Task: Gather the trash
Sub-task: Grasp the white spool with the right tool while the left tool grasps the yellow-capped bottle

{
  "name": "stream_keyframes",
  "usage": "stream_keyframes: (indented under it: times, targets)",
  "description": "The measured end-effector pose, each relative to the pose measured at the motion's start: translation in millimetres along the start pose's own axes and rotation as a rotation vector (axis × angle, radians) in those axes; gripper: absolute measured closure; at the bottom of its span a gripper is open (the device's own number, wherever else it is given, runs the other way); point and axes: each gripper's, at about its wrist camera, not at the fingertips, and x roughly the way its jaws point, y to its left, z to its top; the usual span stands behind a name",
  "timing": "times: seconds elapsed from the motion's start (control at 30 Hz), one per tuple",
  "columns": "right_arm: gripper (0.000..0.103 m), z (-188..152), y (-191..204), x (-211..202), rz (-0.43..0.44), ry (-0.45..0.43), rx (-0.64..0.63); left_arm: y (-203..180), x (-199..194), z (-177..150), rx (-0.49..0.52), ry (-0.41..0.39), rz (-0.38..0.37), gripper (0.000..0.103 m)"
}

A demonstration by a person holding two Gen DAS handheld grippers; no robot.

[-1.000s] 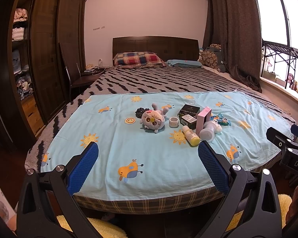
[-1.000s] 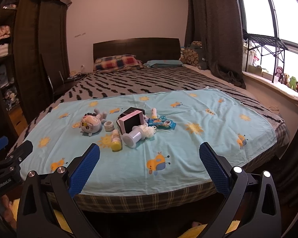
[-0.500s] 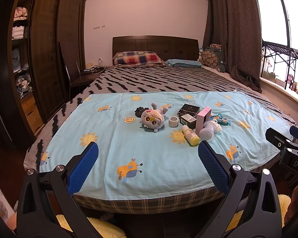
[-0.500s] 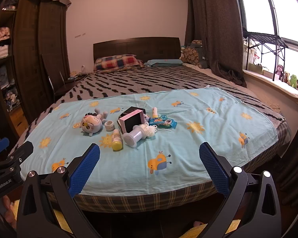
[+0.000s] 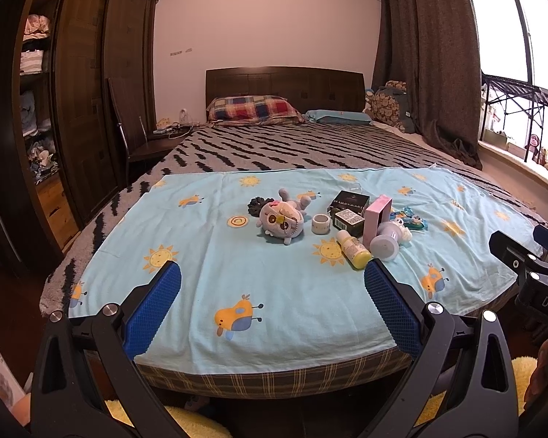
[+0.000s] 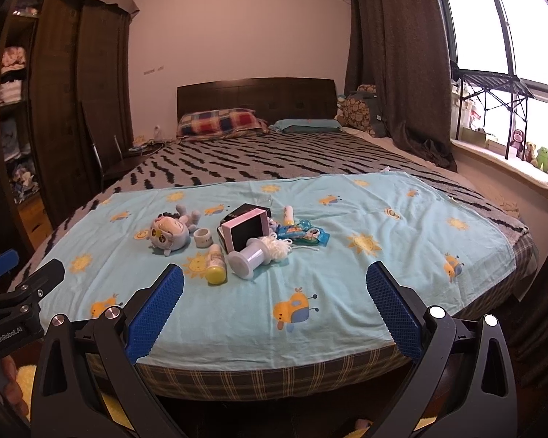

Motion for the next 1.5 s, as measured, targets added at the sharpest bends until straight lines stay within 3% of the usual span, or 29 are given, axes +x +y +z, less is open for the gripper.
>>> stream_keyframes:
  times: [0.2, 0.63, 0.7, 0.77, 0.97, 1.4, 1.5]
  targets:
    - [0.003, -8.7, -6.0, 21.9, 0.073, 0.045, 0.077, 2.1, 21.8, -8.3, -0.001, 0.022, -0.007, 0.008]
    - [0.003, -18.0, -7.3, 110.0, 0.067, 0.175, 0.102, -0.7, 78.6, -17.3, 0.003, 0.144, -0.05, 0.008]
    - [0.006, -17.3, -6.5, 125.3, 0.089, 0.194, 0.105, -2.9, 87.8, -19.1, 0.017, 0.164, -0.064, 0.008]
    - [0.018, -15.9, -3.6, 140.5, 0.11, 0.221, 0.104, -6.8, 96.8, -21.0, 0.035, 0.184, -0.066, 0.01]
    - [0.037, -11.8, 2.9, 179.4, 0.173, 0.299, 0.155, -10.3, 113.2, -25.1, 0.045, 0.219, -0.099, 0.012]
    - [0.047, -10.3, 19.9, 234.3, 0.144, 0.408, 0.156, -20.2, 136.2, -24.3, 0.058, 0.246, -0.165, 0.015]
    - [0.048, -10.2, 14.8, 235.7, 0.162, 0.4, 0.158, -25.9, 143.9, -24.3, 0.061, 0.255, -0.185, 0.015]
